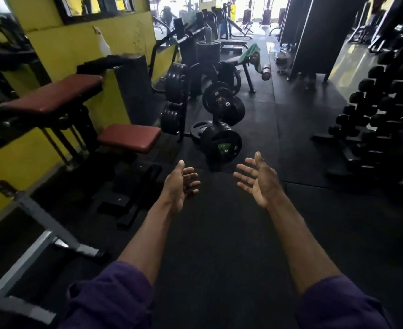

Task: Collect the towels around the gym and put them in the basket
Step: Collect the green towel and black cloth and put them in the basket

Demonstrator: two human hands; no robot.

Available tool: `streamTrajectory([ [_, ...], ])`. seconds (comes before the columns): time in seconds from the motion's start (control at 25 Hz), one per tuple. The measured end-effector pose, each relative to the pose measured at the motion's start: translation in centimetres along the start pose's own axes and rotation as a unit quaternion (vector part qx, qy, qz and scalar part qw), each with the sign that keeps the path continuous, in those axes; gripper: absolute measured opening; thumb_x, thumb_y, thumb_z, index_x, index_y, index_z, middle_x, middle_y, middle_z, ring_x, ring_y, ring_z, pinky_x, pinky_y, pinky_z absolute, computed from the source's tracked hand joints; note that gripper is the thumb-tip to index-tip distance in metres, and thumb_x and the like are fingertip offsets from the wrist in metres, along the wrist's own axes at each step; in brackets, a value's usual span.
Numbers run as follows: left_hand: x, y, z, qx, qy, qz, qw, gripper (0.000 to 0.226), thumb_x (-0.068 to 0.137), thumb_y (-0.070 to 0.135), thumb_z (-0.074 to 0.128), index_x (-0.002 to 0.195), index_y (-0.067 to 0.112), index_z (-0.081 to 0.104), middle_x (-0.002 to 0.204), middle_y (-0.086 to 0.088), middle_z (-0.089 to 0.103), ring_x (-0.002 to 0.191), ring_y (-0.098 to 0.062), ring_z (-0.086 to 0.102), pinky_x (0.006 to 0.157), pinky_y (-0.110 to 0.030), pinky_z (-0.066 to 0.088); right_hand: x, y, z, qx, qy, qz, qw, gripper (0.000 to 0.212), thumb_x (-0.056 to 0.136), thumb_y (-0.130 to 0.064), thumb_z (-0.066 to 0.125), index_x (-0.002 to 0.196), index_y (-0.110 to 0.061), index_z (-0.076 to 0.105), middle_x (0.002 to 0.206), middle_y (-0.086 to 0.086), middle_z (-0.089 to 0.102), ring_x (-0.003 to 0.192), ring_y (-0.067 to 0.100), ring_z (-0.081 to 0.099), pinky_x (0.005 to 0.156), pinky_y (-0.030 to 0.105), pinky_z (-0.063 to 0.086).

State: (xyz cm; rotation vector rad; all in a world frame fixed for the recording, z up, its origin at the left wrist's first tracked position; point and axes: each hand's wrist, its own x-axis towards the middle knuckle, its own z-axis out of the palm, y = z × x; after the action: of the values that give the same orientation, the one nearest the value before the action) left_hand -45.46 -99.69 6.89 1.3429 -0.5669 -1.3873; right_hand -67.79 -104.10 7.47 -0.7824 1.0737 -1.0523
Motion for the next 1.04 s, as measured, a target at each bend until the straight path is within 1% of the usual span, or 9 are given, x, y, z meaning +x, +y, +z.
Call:
streamTrajectory([
  [0.12, 5.4, 1.5, 5.2, -0.029, -0.001, -0.005, 1.000, 0.049, 0.100, 0.054, 0.038, 0.109, 0.012, 0.062, 0.102, -0.008, 0.066, 0.085, -0.022, 0.063, 0.072, -0.036, 0.049, 6.1, -2.4, -2.9, 0.005, 0.003, 0.008, 1.000, 0.053, 0.100, -0.057, 0.048, 0.130, -0.014, 0.059, 0.129, 0.013, 0.067, 0.110, 0.032, 0.070, 0.081, 0.043, 0.055],
  [0.2, 9.8, 2.4, 8.6, -0.037, -0.007, 0.000, 0.999, 0.052, 0.101, 0.054, 0.037, 0.112, 0.011, 0.063, 0.105, -0.008, 0.067, 0.089, -0.024, 0.064, 0.075, -0.037, 0.049, 10.9, -4.1, -5.2, 0.003, 0.011, 0.012, 1.000, 0.053, 0.100, -0.057, 0.048, 0.128, -0.014, 0.059, 0.127, 0.012, 0.068, 0.108, 0.031, 0.070, 0.080, 0.042, 0.055],
  [0.36, 20.4, 4.1, 15.7, -0.037, -0.016, 0.011, 0.999, 0.055, 0.102, 0.052, 0.036, 0.119, 0.007, 0.062, 0.109, -0.011, 0.066, 0.085, -0.022, 0.063, 0.072, -0.035, 0.050, 22.0, -8.4, -9.7, -0.009, 0.028, 0.004, 1.000, 0.053, 0.099, -0.058, 0.049, 0.127, -0.015, 0.060, 0.125, 0.011, 0.069, 0.107, 0.030, 0.071, 0.082, 0.042, 0.055],
  [0.48, 28.3, 5.7, 20.8, -0.052, -0.027, 0.013, 0.998, 0.057, 0.102, 0.051, 0.036, 0.124, 0.004, 0.061, 0.115, -0.014, 0.065, 0.093, -0.026, 0.062, 0.073, -0.036, 0.050, 29.9, -11.9, -12.3, -0.020, 0.032, 0.004, 0.999, 0.050, 0.099, -0.059, 0.048, 0.124, -0.017, 0.061, 0.125, 0.010, 0.070, 0.108, 0.029, 0.071, 0.084, 0.043, 0.055],
  [0.56, 33.6, 7.4, 24.7, -0.048, -0.044, 0.009, 0.998, 0.059, 0.102, 0.053, 0.035, 0.126, 0.005, 0.061, 0.119, -0.015, 0.066, 0.100, -0.028, 0.061, 0.076, -0.037, 0.050, 35.2, -14.4, -13.9, -0.014, 0.038, 0.008, 0.999, 0.053, 0.099, -0.060, 0.048, 0.126, -0.017, 0.061, 0.124, 0.010, 0.071, 0.108, 0.030, 0.072, 0.086, 0.043, 0.055],
  [0.68, 40.9, 9.4, 30.7, -0.059, -0.054, -0.002, 0.997, 0.061, 0.101, 0.056, 0.036, 0.125, 0.005, 0.061, 0.120, -0.014, 0.067, 0.101, -0.028, 0.063, 0.079, -0.038, 0.051, 42.7, -18.4, -16.8, 0.002, 0.041, 0.015, 0.999, 0.056, 0.099, -0.059, 0.046, 0.131, -0.015, 0.060, 0.125, 0.010, 0.070, 0.110, 0.030, 0.071, 0.088, 0.043, 0.054],
  [0.8, 47.3, 10.4, 35.6, -0.093, -0.043, 0.008, 0.995, 0.062, 0.099, 0.059, 0.039, 0.123, 0.007, 0.062, 0.118, -0.013, 0.068, 0.099, -0.025, 0.064, 0.079, -0.037, 0.051, 49.6, -21.7, -19.8, 0.018, 0.046, 0.016, 0.999, 0.055, 0.102, -0.056, 0.044, 0.133, -0.013, 0.058, 0.127, 0.011, 0.070, 0.111, 0.031, 0.070, 0.088, 0.044, 0.053],
  [0.92, 55.2, 10.8, 41.2, -0.131, -0.032, 0.013, 0.991, 0.064, 0.100, 0.059, 0.034, 0.126, 0.007, 0.060, 0.125, -0.013, 0.067, 0.105, -0.024, 0.066, 0.086, -0.037, 0.052, 57.9, -25.6, -24.0, 0.036, 0.046, 0.008, 0.998, 0.054, 0.102, -0.055, 0.043, 0.133, -0.013, 0.058, 0.127, 0.011, 0.070, 0.111, 0.030, 0.070, 0.089, 0.043, 0.053],
  [1.04, 62.4, 11.7, 48.1, -0.143, -0.018, 0.019, 0.989, 0.060, 0.101, 0.057, 0.031, 0.123, 0.009, 0.060, 0.127, -0.015, 0.066, 0.101, -0.024, 0.066, 0.084, -0.036, 0.051, 66.2, -30.3, -28.6, 0.042, 0.038, 0.010, 0.998, 0.055, 0.101, -0.056, 0.043, 0.133, -0.014, 0.059, 0.127, 0.010, 0.071, 0.112, 0.030, 0.070, 0.089, 0.043, 0.053],
])
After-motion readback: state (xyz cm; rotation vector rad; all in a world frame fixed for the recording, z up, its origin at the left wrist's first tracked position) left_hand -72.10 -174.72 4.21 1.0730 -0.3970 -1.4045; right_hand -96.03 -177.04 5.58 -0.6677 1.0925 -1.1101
